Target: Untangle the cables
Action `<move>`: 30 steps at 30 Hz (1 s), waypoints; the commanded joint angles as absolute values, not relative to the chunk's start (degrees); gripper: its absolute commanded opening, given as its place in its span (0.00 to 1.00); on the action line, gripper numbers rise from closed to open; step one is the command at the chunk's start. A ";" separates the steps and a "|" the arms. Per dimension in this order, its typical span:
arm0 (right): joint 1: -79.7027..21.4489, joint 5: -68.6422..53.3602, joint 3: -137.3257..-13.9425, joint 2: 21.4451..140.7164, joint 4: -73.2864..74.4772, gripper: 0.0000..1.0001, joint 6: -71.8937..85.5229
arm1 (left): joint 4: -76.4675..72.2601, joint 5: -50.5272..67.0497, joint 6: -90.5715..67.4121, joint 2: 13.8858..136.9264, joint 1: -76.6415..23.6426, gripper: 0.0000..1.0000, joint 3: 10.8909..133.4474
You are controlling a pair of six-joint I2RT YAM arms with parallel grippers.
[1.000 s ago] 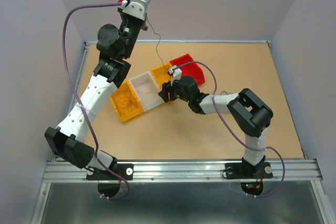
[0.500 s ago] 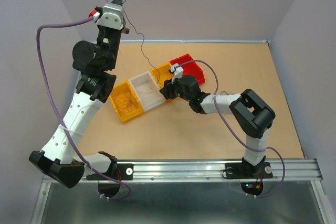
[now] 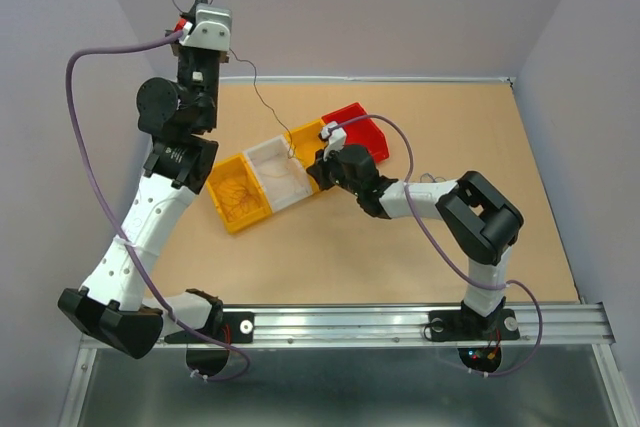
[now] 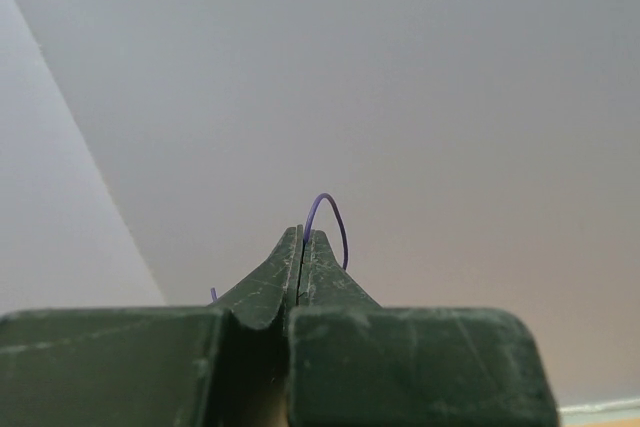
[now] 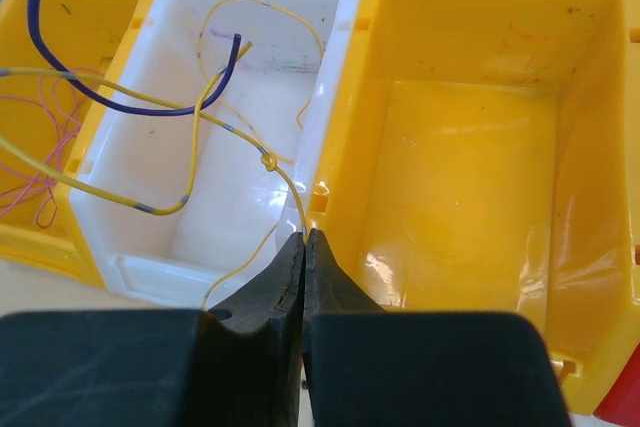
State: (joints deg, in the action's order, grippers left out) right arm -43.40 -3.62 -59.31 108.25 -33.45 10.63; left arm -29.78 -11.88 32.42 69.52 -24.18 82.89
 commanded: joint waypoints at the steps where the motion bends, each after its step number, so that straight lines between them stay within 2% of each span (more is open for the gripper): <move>1: -45.26 -0.27 -64.33 106.43 -32.52 0.01 9.58 | -38.66 -15.99 39.28 68.64 -22.94 0.00 83.32; 7: -45.79 -0.26 -65.65 107.32 -32.08 0.01 10.37 | -43.06 -18.45 45.43 68.91 -19.78 0.00 84.82; 16: -47.20 3.95 -67.59 107.58 -29.62 0.01 10.81 | -57.74 -23.72 61.68 70.66 -19.60 0.00 84.72; 21: -47.11 18.41 -66.36 106.18 -27.34 0.01 14.32 | -61.70 -25.22 67.32 72.33 -18.37 0.00 86.92; 26: -46.85 24.60 -62.93 103.36 -27.07 0.01 16.60 | -62.48 -24.79 68.38 72.16 -16.53 0.00 86.49; 30: -46.85 18.91 -61.61 102.22 -29.60 0.01 15.56 | -60.56 -24.43 68.11 72.07 -16.08 0.00 86.22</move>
State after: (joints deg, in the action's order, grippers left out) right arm -46.74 19.35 -63.13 105.69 -25.93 15.11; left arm -56.53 -24.03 66.08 73.43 -16.60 84.42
